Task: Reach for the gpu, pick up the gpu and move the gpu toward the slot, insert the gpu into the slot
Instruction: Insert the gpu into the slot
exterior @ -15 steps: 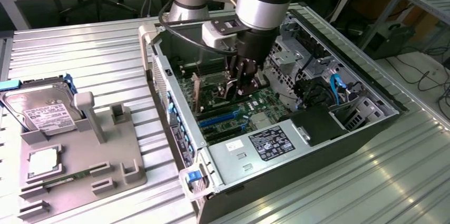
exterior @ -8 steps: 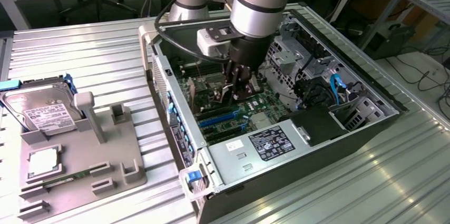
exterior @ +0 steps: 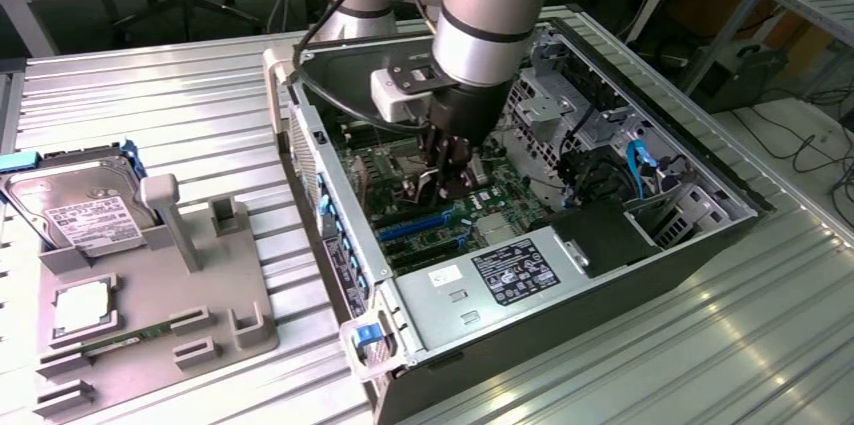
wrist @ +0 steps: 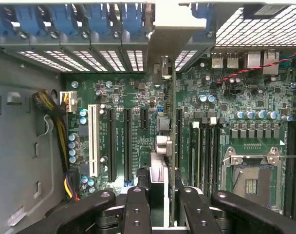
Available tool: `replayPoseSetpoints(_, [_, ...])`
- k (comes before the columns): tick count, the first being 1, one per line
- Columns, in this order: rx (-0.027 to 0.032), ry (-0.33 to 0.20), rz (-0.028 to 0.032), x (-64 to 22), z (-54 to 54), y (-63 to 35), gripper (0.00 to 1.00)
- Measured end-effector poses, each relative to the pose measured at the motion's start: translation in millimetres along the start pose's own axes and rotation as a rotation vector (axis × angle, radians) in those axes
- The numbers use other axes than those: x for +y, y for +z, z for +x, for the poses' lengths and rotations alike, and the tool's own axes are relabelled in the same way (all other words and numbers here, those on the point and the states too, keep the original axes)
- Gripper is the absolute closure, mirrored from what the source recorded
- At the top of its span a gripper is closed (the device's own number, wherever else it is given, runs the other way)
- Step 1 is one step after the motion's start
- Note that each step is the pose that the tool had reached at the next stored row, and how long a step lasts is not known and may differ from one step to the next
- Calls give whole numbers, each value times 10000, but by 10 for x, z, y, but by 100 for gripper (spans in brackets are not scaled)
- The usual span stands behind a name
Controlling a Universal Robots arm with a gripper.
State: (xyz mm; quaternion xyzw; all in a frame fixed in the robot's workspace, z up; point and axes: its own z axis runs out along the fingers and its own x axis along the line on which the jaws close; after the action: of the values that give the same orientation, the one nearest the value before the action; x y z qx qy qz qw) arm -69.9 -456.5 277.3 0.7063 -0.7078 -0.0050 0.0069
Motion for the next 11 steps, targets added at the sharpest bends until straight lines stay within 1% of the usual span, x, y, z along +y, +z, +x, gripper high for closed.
replayPoseSetpoints(6, [-1, 1, 0, 38, -1, 112, 72])
replayPoseSetpoints(9, [-2, 0, 1, 40, -1, 167, 72])
replayPoseSetpoints(10, [-1, 1, 1, 40, -1, 204, 72])
replayPoseSetpoints(11, [0, 1, 0, 40, -1, 204, 72])
